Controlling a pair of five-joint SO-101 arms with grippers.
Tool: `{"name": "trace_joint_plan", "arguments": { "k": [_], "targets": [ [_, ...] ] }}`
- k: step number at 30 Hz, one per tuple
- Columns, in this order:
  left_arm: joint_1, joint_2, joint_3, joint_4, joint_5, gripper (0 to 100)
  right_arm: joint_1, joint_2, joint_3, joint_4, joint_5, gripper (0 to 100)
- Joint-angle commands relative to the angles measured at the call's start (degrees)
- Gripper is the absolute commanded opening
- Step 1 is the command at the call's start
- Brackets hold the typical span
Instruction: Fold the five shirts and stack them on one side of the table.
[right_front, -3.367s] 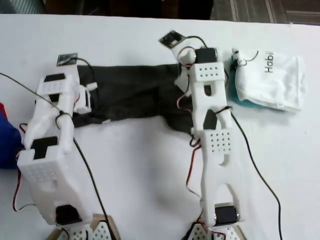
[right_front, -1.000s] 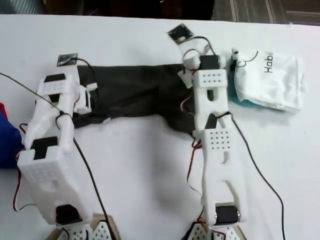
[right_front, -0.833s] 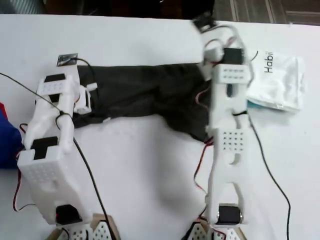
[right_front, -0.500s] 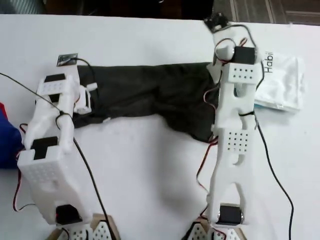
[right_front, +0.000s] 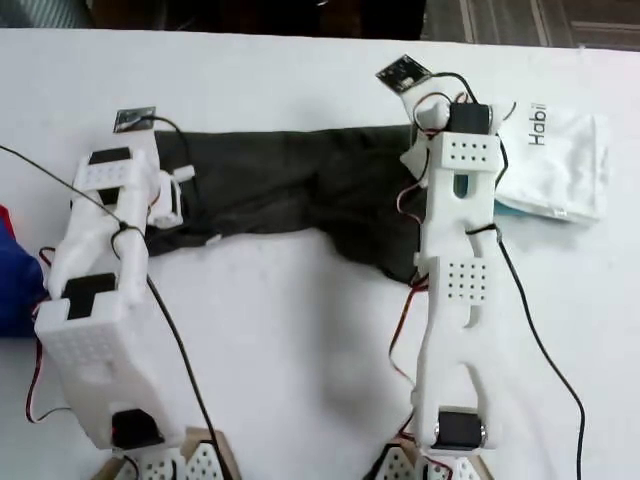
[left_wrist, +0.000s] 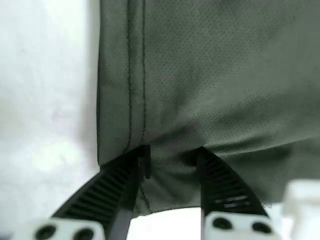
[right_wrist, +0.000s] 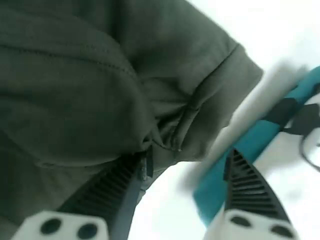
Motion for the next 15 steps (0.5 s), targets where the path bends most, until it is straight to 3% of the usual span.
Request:
{"name": "trace_joint_plan", "arguments": {
  "k": [1, 11, 15],
  "targets": [
    [-1.7, -0.2, 0.1, -1.9, -0.4, 17, -0.6, -0.7, 3.9, 1.4, 1.0, 23.0],
    [-1.7, -0.2, 0.1, -1.9, -0.4, 17, -0.2, -0.6, 7.4, -1.1, 4.6, 21.7],
    [-1.7, -0.2, 0.1, -1.9, -0.4, 17, 0.0, -0.6, 7.6, -4.4, 4.5, 3.9]
  ]
}}
